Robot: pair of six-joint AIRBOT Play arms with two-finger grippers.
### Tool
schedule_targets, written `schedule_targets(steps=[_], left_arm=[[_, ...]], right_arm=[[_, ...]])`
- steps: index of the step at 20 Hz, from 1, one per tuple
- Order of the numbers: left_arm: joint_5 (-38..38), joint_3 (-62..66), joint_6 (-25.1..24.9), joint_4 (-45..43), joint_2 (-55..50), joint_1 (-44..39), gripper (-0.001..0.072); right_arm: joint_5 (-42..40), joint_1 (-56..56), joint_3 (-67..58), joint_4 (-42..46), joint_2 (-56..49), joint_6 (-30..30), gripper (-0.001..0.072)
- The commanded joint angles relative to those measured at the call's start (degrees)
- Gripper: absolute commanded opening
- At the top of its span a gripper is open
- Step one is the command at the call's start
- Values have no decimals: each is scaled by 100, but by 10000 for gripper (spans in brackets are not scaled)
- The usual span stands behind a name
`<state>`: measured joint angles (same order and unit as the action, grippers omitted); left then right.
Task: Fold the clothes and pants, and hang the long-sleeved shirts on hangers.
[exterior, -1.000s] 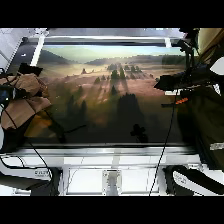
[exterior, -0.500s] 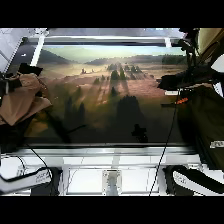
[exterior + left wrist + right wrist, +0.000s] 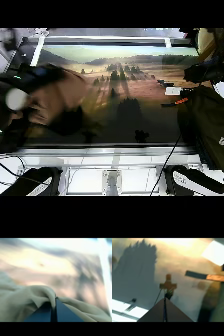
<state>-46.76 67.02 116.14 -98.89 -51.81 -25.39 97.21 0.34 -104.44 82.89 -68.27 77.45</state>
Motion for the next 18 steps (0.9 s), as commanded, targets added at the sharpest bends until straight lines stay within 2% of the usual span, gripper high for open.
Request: schedule_targets(steps=[1, 4, 6, 7, 8, 9, 10, 14, 15, 17, 18], left_arm=[[-166, -275, 2, 208, -310, -2284, 8], [-144, -295, 2, 179, -1178, -3707, 8], [-146, -293, 7, 146, -1696, -4138, 20], [-146, -289, 9, 144, -1832, -4175, 140], [-166, -260, 72, 59, -1856, -4118, 409], [-313, -179, 214, -162, -1762, -3998, 526], [-656, -59, 332, -503, -1556, -3825, 527], [-2986, -118, 328, -2441, -286, -3005, 526], [-3403, -337, 330, -2653, 55, -2693, 526], [-3501, -1084, 476, -2551, 730, -2070, 524], [-3307, -1486, 752, -2505, 999, -1832, 513]], right_arm=[[-42, -13, -284, 177, -13, -57, 38], [-46, -11, -284, 164, -35, -57, 38], [-61, -13, -284, 72, -44, -52, 40], [-61, -13, -284, 22, -59, -55, 79], [-66, -13, -284, -20, -76, -55, 190], [-85, -13, -284, -15, -101, -55, 318], [-94, -13, -284, -13, -131, -57, 362], [-114, -11, -192, -186, -437, -52, 362], [-166, -11, -92, -341, -573, -52, 363], [-413, 7, 175, -1003, -916, -52, 363], [-640, 26, 293, -1408, -1113, -50, 363]])
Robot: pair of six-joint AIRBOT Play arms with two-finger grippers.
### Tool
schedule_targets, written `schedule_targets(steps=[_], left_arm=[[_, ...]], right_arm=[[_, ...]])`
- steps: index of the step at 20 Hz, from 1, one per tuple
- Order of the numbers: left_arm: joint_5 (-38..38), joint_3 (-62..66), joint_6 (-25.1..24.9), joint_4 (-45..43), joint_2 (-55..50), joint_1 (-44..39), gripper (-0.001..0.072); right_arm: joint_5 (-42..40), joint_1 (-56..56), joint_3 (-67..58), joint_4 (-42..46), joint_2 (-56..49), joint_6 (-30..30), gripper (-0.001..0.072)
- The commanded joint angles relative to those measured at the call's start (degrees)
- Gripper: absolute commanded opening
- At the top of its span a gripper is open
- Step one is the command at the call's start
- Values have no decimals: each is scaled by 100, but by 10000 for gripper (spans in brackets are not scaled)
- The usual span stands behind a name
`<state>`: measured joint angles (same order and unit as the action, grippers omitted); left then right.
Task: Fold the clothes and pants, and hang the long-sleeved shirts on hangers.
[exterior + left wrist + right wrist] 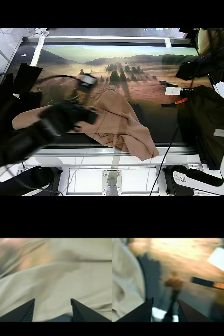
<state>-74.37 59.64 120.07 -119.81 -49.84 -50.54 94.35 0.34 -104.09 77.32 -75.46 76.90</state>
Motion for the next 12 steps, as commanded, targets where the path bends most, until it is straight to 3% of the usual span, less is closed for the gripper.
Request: schedule_targets(steps=[1, 6, 8, 12], left_arm=[[-293, -1093, 710, -219, 1008, 874, 506], [249, -2221, 859, 2002, 1176, 1110, 506], [758, -2667, 855, 2767, 1176, 1110, 506], [1694, -3161, 896, 3056, 1093, 1113, 493]], right_arm=[[-658, 81, 343, -1241, -636, 9, 363], [-1598, 601, 348, -1834, -1947, 63, 368], [-1554, 767, 348, -1862, -2455, 61, 510], [-1578, 874, 345, -1862, -2966, 35, 509]])
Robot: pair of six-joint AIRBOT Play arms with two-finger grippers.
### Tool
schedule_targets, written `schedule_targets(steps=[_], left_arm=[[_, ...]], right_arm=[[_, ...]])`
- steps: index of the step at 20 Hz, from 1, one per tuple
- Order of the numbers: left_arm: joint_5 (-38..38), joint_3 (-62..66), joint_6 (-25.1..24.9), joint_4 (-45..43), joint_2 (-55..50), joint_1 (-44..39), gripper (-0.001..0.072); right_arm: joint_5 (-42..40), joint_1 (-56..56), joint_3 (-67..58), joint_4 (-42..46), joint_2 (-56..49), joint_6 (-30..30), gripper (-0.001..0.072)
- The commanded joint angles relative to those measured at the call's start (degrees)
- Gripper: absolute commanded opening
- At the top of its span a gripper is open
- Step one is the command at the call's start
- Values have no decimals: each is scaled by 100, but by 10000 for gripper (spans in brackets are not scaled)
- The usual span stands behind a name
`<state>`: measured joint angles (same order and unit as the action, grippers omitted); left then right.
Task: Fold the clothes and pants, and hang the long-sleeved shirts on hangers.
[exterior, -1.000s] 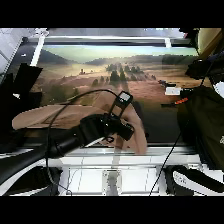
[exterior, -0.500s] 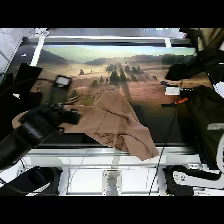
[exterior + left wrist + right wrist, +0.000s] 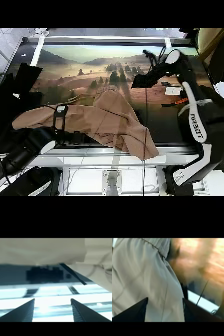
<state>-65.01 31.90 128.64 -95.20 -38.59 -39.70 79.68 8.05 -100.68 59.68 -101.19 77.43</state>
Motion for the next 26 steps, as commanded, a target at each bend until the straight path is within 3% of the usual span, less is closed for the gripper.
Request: schedule_targets(steps=[1, 6, 10, 12, 21, 22, 23, 24, 25, 26], left_arm=[[1069, -439, 37, 824, -144, 26, 465], [1812, -507, -48, 1475, -1165, -96, 466], [2826, -507, -44, 1814, -1510, -98, 469], [2868, -507, -42, 1926, -1672, -98, 500], [3390, -507, 516, 1941, -2065, -92, 498], [3399, -507, 516, 1943, -2116, -90, 472], [3399, -507, 511, 1941, -2146, -92, 385], [3423, -507, 505, 1919, -2157, -92, 178], [3482, -507, 461, 1853, -2157, -92, 24], [3567, -507, 422, 1799, -2157, -90, 10]], right_arm=[[-138, 98, 7, -92, -411, -20, 509], [-122, 85, -17, -79, -396, -59, 509], [-127, 85, -17, -76, -398, -68, 509], [-127, 85, -17, -79, -396, -66, 509], [-144, 85, -17, -76, -398, -68, 509], [-144, 85, -17, -76, -398, -68, 509], [-144, 85, -17, -76, -396, -76, 509], [-144, 85, -17, -76, -398, -138, 509], [-142, 85, -17, -76, -398, -177, 508], [-144, 85, -17, -76, -396, -195, 508]])
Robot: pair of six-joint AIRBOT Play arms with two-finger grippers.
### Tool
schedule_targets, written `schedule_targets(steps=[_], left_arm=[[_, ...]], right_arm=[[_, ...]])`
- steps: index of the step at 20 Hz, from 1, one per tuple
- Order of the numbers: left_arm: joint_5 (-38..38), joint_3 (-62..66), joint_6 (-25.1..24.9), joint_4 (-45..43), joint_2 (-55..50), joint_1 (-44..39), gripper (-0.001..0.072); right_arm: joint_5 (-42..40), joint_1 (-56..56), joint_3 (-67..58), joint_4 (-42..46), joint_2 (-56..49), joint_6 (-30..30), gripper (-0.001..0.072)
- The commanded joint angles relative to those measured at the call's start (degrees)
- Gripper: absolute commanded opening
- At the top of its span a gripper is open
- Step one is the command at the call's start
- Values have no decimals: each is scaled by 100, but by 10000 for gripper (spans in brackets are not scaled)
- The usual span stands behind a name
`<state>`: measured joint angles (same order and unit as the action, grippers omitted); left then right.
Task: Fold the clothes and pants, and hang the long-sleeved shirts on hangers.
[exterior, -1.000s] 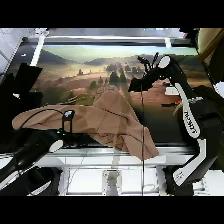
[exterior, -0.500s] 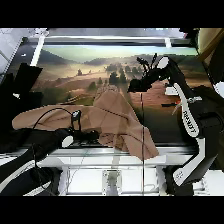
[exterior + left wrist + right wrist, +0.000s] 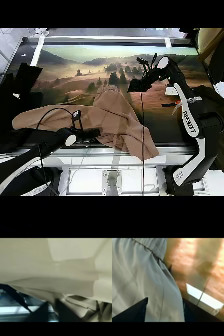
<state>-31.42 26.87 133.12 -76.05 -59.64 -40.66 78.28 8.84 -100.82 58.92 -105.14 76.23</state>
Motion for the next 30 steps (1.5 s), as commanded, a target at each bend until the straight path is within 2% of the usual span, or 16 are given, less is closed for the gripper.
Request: schedule_targets(steps=[1, 4, 6, 8, 10, 11, 14, 15, 19, 23, 27, 28, 29, 30], left_arm=[[254, -4, -24, -170, -52, 7, 9], [42, -2, -48, -354, 76, 59, 9], [-914, -2, -46, -911, 479, 273, 9], [-2310, -2, -46, -1698, 1161, 542, 8], [-3064, -2, -46, -2151, 1928, 726, 8], [-3211, -2, -46, -2216, 2282, 793, 8], [-3252, -2, -42, -2216, 3141, 970, 8], [-3265, -2, -28, -2212, 3283, 1023, 8], [-3445, -4, 44, -2210, 3314, 1150, 8], [-3442, -4, 42, -2210, 3230, 1147, 8], [-3440, -4, 42, -2212, 3230, 1150, 9], [-3440, -4, 42, -2214, 3233, 1150, 9], [-3440, -4, 42, -2212, 3233, 1150, 8], [-3440, -4, 42, -2212, 3233, 1150, 8]], right_arm=[[-4, 7, -4, 0, -2, -90, 508], [-26, 7, -4, 59, -2, -114, 509], [-166, 13, -2, 173, -13, -223, 508], [-660, 17, -2, 149, -76, -271, 509], [-1126, 20, -11, -133, -212, -299, 507], [-1099, 24, -33, -363, -337, -404, 505], [-931, 149, -39, -721, -691, -560, 505], [-914, 236, -42, -1058, -800, -776, 505], [-931, 708, -42, -2197, -1126, -1344, 505], [-1351, 1147, -42, -2155, -1248, -1423, 503], [-1213, 1370, -42, -2162, -1403, -1421, 477], [-1292, 1408, -42, -2155, -1419, -1419, 365], [-1482, 1440, -42, -2151, -1416, -1419, 201], [-1729, 1440, -52, -2162, -1412, -1386, 86]])
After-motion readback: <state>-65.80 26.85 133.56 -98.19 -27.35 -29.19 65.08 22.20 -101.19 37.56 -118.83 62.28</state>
